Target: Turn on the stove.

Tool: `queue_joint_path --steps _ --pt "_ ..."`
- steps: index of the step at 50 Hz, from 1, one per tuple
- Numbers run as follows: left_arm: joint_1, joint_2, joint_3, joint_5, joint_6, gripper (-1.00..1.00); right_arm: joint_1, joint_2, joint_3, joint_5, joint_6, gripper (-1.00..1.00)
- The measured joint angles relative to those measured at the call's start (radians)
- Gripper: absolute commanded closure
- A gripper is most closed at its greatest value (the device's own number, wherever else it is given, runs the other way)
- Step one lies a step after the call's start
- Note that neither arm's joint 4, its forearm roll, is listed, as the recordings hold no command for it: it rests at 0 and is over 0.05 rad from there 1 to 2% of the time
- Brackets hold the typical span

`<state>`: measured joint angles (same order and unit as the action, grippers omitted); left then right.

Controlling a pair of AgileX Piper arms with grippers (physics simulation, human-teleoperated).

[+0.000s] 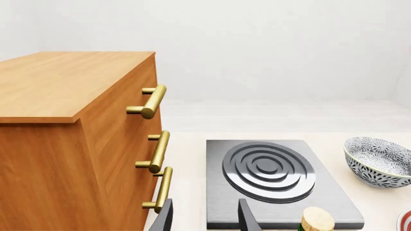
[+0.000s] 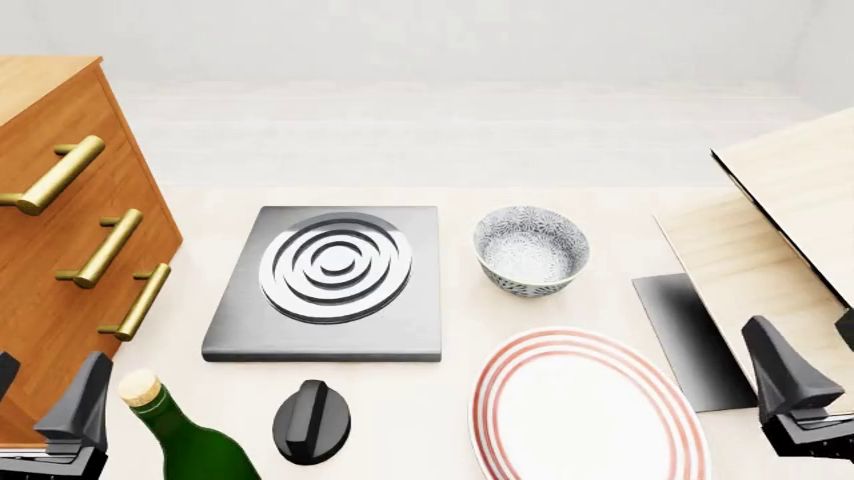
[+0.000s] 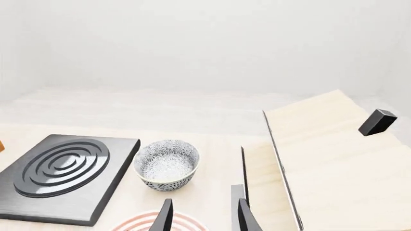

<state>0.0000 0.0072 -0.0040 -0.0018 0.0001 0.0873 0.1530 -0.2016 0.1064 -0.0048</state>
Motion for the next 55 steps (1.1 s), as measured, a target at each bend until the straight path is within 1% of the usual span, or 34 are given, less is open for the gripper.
queue_joint_path --steps 4,12,17,28,32,36,45,55 --pt "0.000 0.000 0.000 0.000 0.000 -1.00 0.034 0.062 -0.044 0.011 0.003 -1.00" --pt "0.000 0.000 0.000 0.000 0.000 -1.00 0.109 0.161 -0.121 0.033 0.035 -1.00" --pt "0.000 0.000 0.000 0.000 0.000 -1.00 0.152 0.221 -0.153 0.034 0.032 -1.00" --pt "0.000 0.000 0.000 0.000 0.000 -1.00 0.248 0.400 -0.183 -0.027 0.003 -1.00" --pt "0.000 0.000 0.000 0.000 0.000 -1.00 0.316 0.505 -0.210 -0.057 0.013 -1.00" --pt "0.000 0.000 0.000 0.000 0.000 -1.00 0.366 0.585 -0.232 -0.077 0.018 -1.00" --pt "0.000 0.000 0.000 0.000 0.000 -1.00 0.449 0.732 -0.283 -0.104 0.019 -1.00" --pt "0.000 0.000 0.000 0.000 0.000 -1.00 0.533 0.931 -0.353 -0.159 0.008 -1.00"
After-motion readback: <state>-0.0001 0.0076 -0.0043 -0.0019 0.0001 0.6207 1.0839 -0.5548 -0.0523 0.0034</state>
